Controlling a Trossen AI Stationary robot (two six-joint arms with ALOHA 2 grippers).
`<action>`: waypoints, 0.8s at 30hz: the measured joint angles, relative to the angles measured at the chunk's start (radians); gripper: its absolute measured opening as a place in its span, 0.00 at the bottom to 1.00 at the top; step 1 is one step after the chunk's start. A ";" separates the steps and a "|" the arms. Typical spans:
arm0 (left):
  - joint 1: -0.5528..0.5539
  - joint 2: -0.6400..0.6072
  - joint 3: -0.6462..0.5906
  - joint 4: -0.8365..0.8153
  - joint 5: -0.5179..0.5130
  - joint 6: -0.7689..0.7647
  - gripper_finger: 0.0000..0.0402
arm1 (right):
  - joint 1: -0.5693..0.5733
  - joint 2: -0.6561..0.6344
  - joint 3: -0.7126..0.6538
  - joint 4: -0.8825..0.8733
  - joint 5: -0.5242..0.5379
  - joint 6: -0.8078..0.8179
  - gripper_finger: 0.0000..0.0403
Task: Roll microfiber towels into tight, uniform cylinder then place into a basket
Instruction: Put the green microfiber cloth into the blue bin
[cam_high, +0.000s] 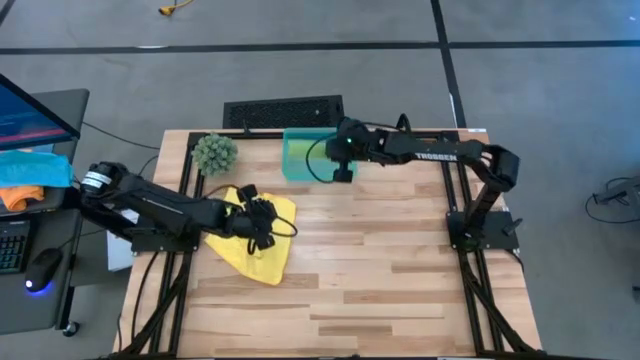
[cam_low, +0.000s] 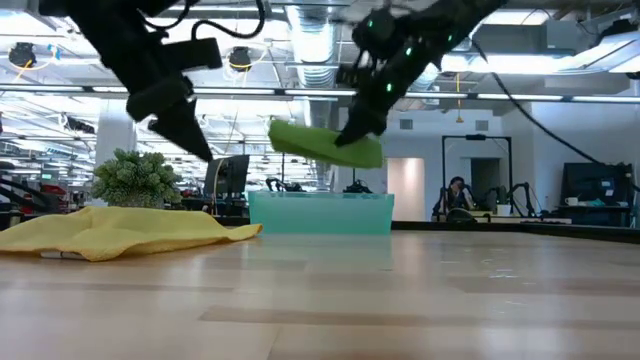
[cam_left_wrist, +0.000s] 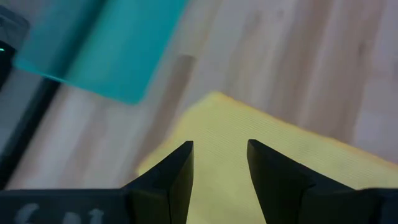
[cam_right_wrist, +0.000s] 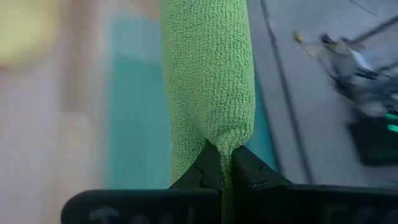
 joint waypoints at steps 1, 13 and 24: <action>0.011 -0.022 0.000 -0.004 -0.006 0.013 0.36 | -0.013 0.017 -0.001 0.010 0.029 -0.032 0.05; 0.115 -0.208 0.002 -0.021 -0.013 0.083 0.36 | -0.055 0.237 0.128 0.019 0.196 -0.303 0.05; 0.150 -0.210 0.001 -0.056 -0.003 0.094 0.36 | -0.006 0.262 0.144 -0.019 0.199 -0.319 0.05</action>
